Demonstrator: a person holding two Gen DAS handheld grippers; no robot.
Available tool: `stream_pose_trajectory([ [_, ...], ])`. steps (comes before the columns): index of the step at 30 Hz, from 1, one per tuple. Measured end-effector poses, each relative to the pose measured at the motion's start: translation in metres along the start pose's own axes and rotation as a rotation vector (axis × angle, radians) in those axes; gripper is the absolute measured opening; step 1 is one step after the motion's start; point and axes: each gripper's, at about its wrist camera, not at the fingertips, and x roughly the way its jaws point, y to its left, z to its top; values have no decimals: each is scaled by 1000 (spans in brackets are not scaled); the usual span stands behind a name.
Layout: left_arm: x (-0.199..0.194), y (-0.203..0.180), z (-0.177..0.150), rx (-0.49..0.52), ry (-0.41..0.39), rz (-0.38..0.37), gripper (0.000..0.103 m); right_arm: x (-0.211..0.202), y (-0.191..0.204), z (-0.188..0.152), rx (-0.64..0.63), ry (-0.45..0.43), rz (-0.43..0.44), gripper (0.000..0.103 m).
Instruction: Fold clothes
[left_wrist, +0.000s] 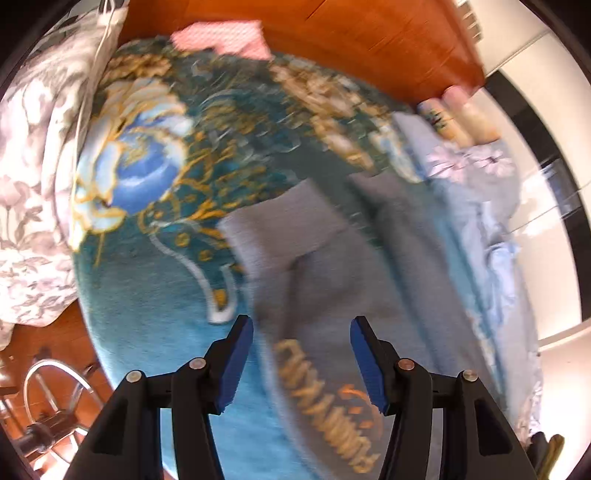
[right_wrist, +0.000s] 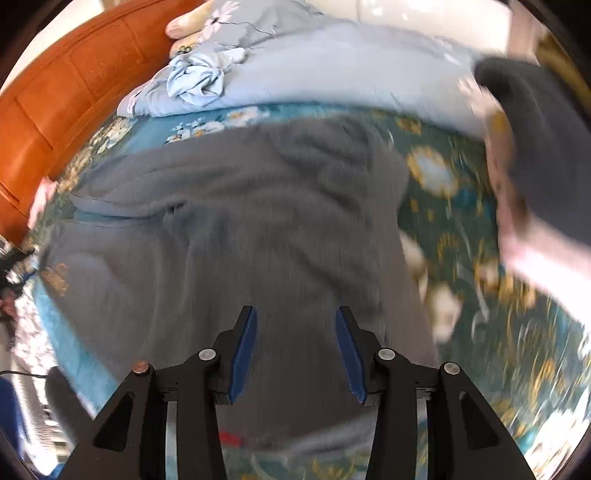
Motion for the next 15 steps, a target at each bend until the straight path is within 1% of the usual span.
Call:
stream_pose_trajectory([
  [2, 7, 8, 0, -13, 21, -23, 59, -6, -17, -15, 94, 14, 15, 45],
  [3, 10, 10, 0, -20, 26, -36, 57, -9, -29, -25, 156, 23, 26, 45],
  [6, 18, 15, 1, -40, 20, -68, 57, -19, -61, -52, 324, 34, 70, 45],
  [8, 21, 15, 1, -44, 9, -79, 51, -27, -82, -71, 426, 26, 91, 45],
  [10, 24, 14, 0, -41, 4, -80, 39, -30, -100, -88, 512, 20, 113, 45],
  [11, 25, 14, 1, -43, 6, -82, 37, -29, -105, -94, 547, 16, 136, 45],
  [12, 26, 14, 1, -46, 8, -84, 35, -27, -107, -101, 582, 19, 182, 45],
  [13, 26, 15, 1, -53, 9, -89, 34, -24, -110, -108, 617, 20, 229, 45],
  [15, 26, 18, 1, -75, 13, -105, 33, -16, -112, -114, 666, 14, 281, 45],
])
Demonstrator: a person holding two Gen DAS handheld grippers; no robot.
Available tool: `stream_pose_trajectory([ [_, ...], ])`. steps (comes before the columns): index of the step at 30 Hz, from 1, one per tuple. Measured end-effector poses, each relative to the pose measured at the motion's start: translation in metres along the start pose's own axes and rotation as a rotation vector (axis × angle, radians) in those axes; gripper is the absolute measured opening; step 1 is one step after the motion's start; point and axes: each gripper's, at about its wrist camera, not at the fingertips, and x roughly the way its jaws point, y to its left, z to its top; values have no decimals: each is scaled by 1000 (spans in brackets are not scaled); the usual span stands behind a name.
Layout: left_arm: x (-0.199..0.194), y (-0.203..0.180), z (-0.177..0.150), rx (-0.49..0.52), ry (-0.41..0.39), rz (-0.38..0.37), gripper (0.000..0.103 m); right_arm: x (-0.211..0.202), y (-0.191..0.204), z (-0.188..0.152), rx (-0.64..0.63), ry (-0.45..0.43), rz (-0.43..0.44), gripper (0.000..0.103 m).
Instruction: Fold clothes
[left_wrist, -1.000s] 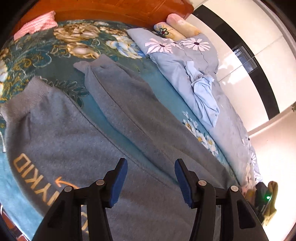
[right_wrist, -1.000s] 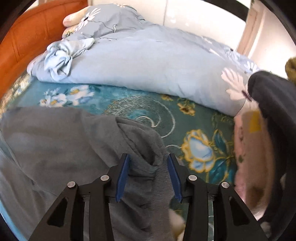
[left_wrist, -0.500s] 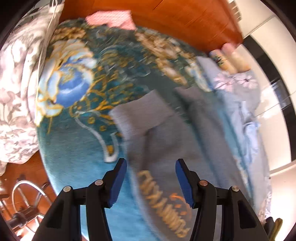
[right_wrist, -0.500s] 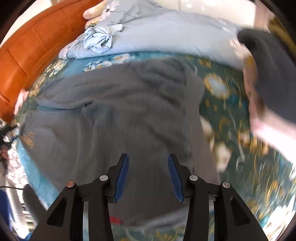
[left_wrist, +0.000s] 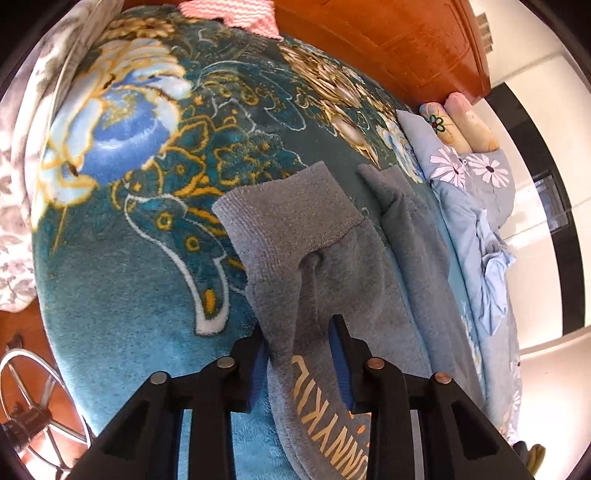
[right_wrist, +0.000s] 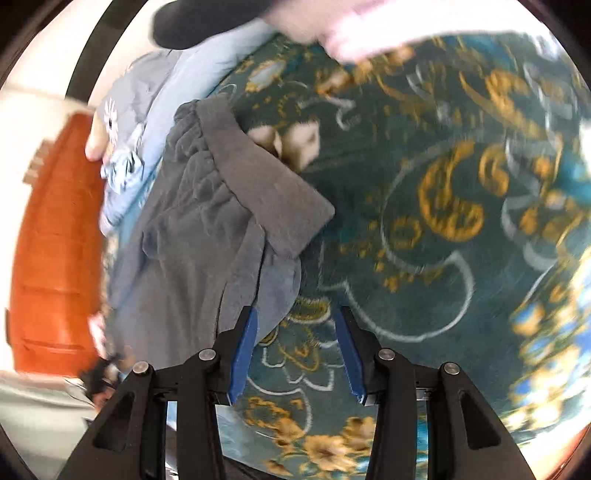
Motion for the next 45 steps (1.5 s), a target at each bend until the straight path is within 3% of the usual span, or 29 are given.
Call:
stream_pose_trajectory([
  [7, -4, 9, 1, -52, 28, -32, 33, 28, 9, -2, 80, 1, 205, 45],
  [11, -8, 11, 1, -69, 27, -35, 33, 32, 9, -8, 126, -12, 223, 48],
  [12, -10, 11, 1, -74, 24, -37, 33, 31, 9, -8, 135, -14, 231, 45],
  [13, -10, 11, 2, -75, 18, -37, 31, 29, 9, -8, 144, -16, 239, 37],
  [16, -14, 10, 2, -72, 4, -34, 12, 23, 8, -7, 170, -22, 260, 13],
  [17, -15, 8, 2, -62, 3, -27, 10, 23, 11, -5, 162, -20, 249, 10],
  [22, -23, 4, 3, -41, -24, -9, 4, 9, 30, 1, 89, -42, 253, 7],
  [26, -45, 0, 7, -75, -71, -76, 4, -11, 46, 2, 33, -84, 320, 6],
  [29, -59, -19, 15, -36, -76, -92, 4, -29, 68, 6, -78, -127, 355, 6],
  [34, -66, -54, 35, -34, -60, -87, 4, -23, 106, 35, -175, -153, 370, 6],
  [45, -31, -130, 78, 7, -36, 33, 4, 8, 172, 127, -265, -260, 343, 6],
])
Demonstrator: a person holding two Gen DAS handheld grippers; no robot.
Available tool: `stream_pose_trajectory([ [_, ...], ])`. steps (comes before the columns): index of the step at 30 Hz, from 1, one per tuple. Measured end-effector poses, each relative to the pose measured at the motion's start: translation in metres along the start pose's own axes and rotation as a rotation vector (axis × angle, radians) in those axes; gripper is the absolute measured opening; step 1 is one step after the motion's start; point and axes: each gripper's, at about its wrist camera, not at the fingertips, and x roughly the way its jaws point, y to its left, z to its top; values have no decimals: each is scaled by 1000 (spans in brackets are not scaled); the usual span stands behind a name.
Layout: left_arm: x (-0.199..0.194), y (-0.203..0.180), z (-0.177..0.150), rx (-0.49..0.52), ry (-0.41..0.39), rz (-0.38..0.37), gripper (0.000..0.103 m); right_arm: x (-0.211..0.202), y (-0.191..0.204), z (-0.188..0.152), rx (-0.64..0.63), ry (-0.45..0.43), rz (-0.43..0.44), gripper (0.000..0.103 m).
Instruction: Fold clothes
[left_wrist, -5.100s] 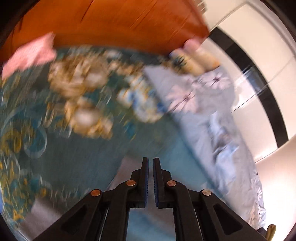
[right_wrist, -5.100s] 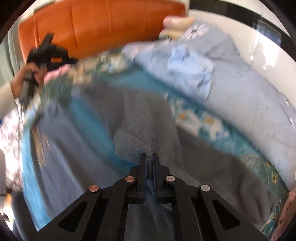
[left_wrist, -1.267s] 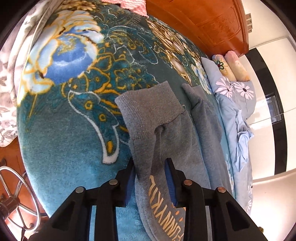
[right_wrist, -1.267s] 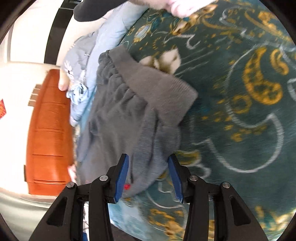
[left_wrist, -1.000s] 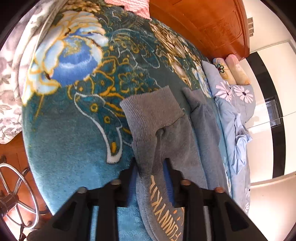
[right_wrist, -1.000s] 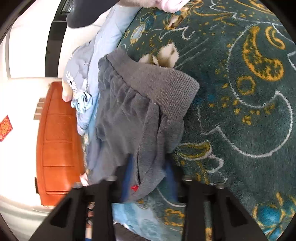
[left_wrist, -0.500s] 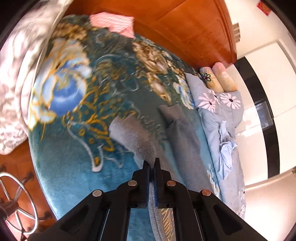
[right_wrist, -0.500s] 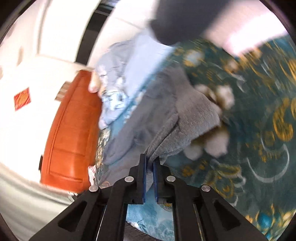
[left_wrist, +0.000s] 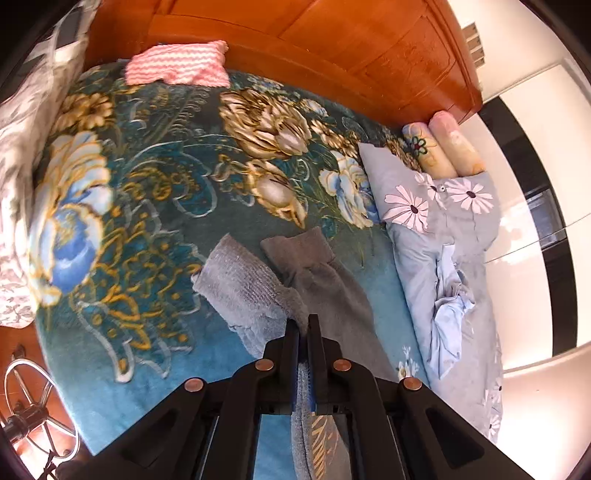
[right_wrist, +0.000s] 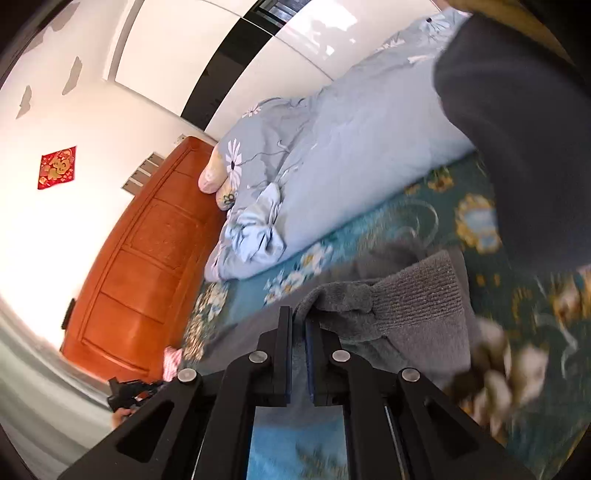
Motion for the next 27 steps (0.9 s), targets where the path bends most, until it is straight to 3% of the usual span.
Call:
stream_pose_trajectory([
  [7, 60, -47, 31, 48, 67, 102, 5, 47, -11, 44, 27, -63, -100, 6],
  [15, 138, -87, 47, 141, 124, 111, 6, 85, -39, 69, 75, -63, -241, 6],
  [17, 154, -85, 48, 131, 147, 96, 12, 92, -44, 69, 71, -42, -270, 6],
  [21, 160, -73, 50, 126, 143, 24, 43, 101, -46, 66, 40, -13, -318, 6],
  [25, 136, -56, 58, 138, 105, -88, 46, 108, -51, 64, 49, 1, -343, 6],
  [27, 124, -41, 61, 132, 73, -90, 53, 111, -51, 64, 48, 4, -356, 6],
])
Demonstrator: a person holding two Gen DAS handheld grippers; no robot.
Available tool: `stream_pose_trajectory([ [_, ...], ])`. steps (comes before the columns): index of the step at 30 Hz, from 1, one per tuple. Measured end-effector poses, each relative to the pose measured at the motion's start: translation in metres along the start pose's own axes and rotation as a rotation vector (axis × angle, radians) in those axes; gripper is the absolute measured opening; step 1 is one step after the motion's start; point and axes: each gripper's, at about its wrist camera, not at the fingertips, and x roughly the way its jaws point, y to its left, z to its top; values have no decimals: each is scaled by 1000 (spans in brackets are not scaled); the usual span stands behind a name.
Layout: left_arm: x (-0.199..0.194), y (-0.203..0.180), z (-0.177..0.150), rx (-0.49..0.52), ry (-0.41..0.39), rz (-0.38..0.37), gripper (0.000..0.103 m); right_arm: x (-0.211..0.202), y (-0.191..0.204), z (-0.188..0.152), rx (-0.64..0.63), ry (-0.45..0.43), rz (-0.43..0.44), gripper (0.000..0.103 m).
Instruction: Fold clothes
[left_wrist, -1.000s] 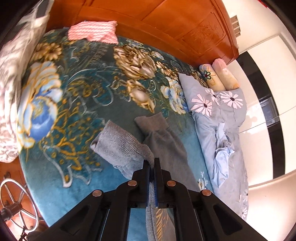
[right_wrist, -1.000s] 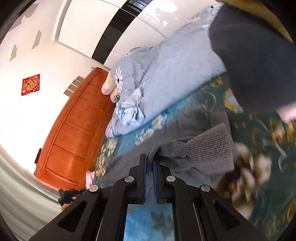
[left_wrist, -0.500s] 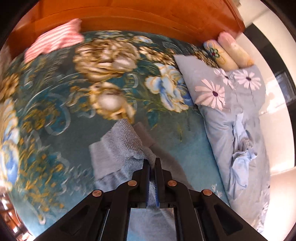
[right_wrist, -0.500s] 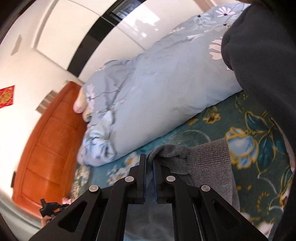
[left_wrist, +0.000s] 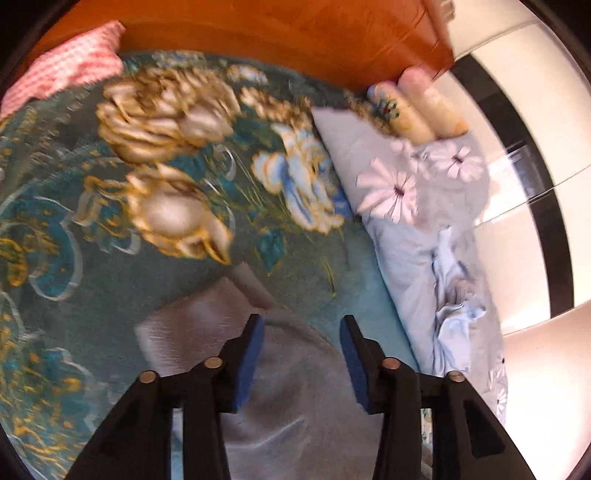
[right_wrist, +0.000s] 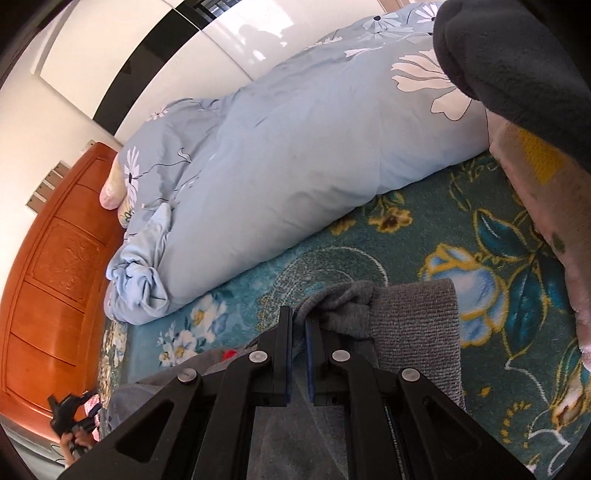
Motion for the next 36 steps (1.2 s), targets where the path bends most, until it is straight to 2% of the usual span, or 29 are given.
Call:
stream_pose_trajectory([
  [3, -19, 29, -4, -16, -47, 49, 55, 1, 0, 0, -5, -1, -19, 6],
  [6, -17, 60, -12, -76, -23, 67, 56, -1, -1, 3, 5, -17, -38, 6],
  [8, -9, 77, -19, -120, 6, 46, 56, -1, -1, 4, 19, -28, -45, 6],
  [14, 13, 81, -33, -148, 34, -29, 56, -5, 18, 3, -44, -3, -49, 9],
  [18, 24, 79, -34, -154, 9, -59, 56, -25, 42, 0, -133, 6, -50, 24],
  [21, 31, 76, -35, -135, -23, -82, 53, -53, 66, -17, -235, 5, -4, 30],
  [23, 35, 73, -36, -108, -44, -88, 49, -68, 80, -34, -314, 18, 9, 34],
  [25, 38, 70, -37, -96, -54, -92, 33, -81, 90, -51, -386, 31, 2, 34],
  [27, 39, 68, -38, -95, -56, -94, 22, -90, 97, -67, -441, 50, -11, 34],
  [29, 34, 63, -39, -91, -73, -89, 17, -94, 96, -79, -464, 76, -21, 36],
  [32, 17, 55, -39, -81, -115, -87, 15, -91, 81, -96, -427, 141, -14, 41],
  [36, -24, 46, -29, -46, -181, -118, 14, -85, 35, -116, -242, 220, 42, 46],
])
